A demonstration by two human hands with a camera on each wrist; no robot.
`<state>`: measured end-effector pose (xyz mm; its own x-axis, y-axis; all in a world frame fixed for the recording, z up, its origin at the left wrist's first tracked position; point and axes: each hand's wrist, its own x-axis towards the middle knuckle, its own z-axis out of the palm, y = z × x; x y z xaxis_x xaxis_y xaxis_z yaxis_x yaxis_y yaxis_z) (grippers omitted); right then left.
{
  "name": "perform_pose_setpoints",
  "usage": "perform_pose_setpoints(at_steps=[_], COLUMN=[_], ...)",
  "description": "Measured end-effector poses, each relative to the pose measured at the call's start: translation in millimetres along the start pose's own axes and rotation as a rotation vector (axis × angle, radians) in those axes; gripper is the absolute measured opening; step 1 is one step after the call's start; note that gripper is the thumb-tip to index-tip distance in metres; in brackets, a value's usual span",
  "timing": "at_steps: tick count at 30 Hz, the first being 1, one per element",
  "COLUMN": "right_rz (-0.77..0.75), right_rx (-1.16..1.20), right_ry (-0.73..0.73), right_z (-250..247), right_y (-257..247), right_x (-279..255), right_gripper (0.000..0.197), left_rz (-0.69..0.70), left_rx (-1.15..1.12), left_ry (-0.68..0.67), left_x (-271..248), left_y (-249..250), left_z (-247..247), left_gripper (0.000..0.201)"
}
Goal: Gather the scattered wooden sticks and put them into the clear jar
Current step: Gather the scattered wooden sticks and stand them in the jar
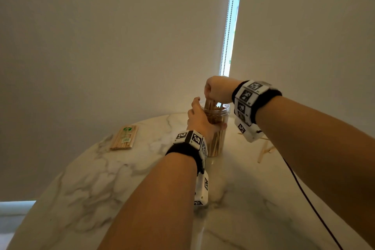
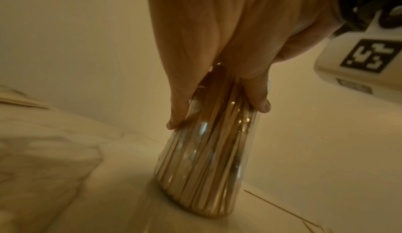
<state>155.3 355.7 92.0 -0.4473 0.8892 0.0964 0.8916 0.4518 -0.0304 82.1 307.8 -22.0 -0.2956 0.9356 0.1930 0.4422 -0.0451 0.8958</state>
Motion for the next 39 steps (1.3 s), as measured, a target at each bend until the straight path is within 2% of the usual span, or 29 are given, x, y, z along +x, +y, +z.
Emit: perform_pose_setpoints(at_steps=[5, 8, 12, 13, 16, 22, 26, 31, 33, 35, 37, 39], right_rz=[0.005, 0.055, 0.003, 0.011, 0.040, -0.016, -0.020, -0.044, -0.038, -0.039, -0.108, -0.141], right_rx=[0.002, 0.053, -0.002, 0.049, 0.213, 0.023, 0.235, -0.007, 0.148, 0.398, 0.394, 0.339], right_ry=[-0.085, -0.095, -0.078, -0.087, -0.090, -0.083, -0.111, -0.123, -0.114, -0.185, -0.274, -0.287], right_z=[13.6, 4.0, 12.1, 11.6, -2.8, 6.1, -2.5, 5.0, 1.3, -9.1, -15.1, -12.9], right_y=[-2.7, 2.2, 1.7, 2.7, 13.4, 9.6, 18.4, 15.1, 16.8, 24.1, 30.5, 32.1], right_x=[2.1, 0.4, -1.3, -0.5, 1.0, -4.6, -3.7, -5.7, -4.2, -8.2, -13.5, -16.7], right_gripper=[0.034, 0.031, 0.029, 0.030, 0.016, 0.017, 0.022, 0.022, 0.026, 0.025, 0.016, 0.013], left_rz=[0.002, 0.003, 0.003, 0.005, 0.003, -0.007, -0.006, -0.013, -0.012, -0.005, -0.001, 0.000], left_rx=[0.000, -0.004, 0.003, 0.002, -0.009, -0.017, -0.023, -0.042, -0.035, -0.029, -0.029, -0.031], left_ry=[-0.016, -0.006, -0.007, -0.010, -0.010, -0.021, -0.016, -0.023, -0.017, -0.008, -0.002, -0.005], left_x=[-1.3, -1.0, -1.1, -1.0, -0.8, -1.8, -2.5, -3.2, -3.3, -3.6, -3.9, -4.4], left_y=[0.1, -0.4, -0.6, -0.9, -1.4, -0.8, -0.9, -0.9, -0.3, -0.6, -1.4, -1.7], left_z=[0.2, 0.9, 0.3, 0.2, 0.5, -0.8, -0.6, -1.0, -1.0, -0.3, -0.2, -1.0], left_gripper=[0.121, 0.121, 0.120, 0.120, 0.119, 0.118, 0.118, 0.118, 0.118, 0.118, 0.118, 0.117])
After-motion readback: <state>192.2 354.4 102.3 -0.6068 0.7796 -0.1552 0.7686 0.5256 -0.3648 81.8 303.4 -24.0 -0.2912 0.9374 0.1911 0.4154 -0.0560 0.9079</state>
